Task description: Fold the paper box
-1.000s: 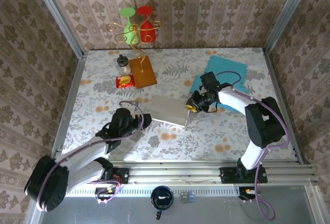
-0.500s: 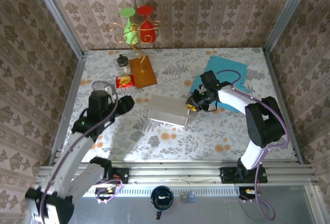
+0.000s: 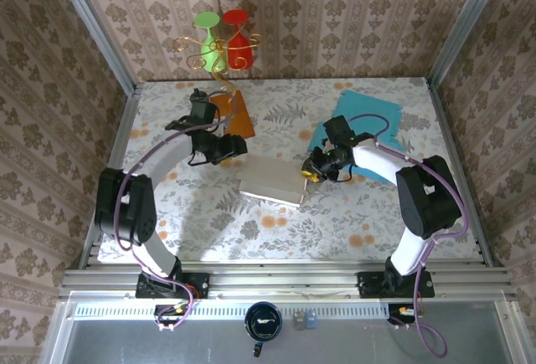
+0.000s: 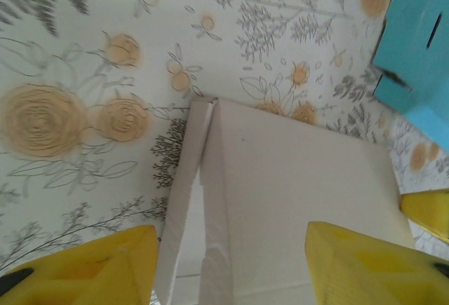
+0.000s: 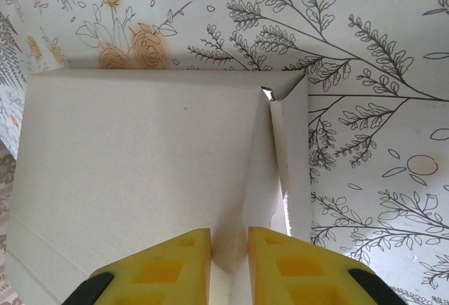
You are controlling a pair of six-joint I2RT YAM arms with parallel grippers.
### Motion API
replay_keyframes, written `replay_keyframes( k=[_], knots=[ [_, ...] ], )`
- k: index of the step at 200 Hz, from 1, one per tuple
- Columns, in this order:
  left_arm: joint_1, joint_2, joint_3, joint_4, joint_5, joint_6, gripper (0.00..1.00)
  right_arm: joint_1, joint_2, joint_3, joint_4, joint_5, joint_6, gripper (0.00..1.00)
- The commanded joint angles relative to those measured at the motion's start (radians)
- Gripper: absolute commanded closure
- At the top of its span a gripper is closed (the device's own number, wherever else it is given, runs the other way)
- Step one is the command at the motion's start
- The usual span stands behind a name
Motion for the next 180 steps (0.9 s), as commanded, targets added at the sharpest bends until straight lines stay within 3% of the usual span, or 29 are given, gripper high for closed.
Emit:
replay_keyframes(
  k=[1,58,127,180],
  knots=[
    [-0.03,0.027,0.023,-0.021,0.036,0.052,0.44,0.007,0.025,0.024,-0.015,0.027,-0.008,0.78],
    [-0.045,0.061,-0.027,0.012,0.021,0.055,0.55,0.009,0.027,0.03,-0.017,0.03,-0.007,0.78],
    [-0.058,0.057,-0.093,0.063,0.002,0.035,0.57,0.009,0.03,0.03,-0.019,0.029,-0.008,0.78],
    [-0.074,0.056,-0.119,0.097,-0.01,0.001,0.72,0.009,0.032,0.027,-0.017,0.027,-0.01,0.78]
  ],
)
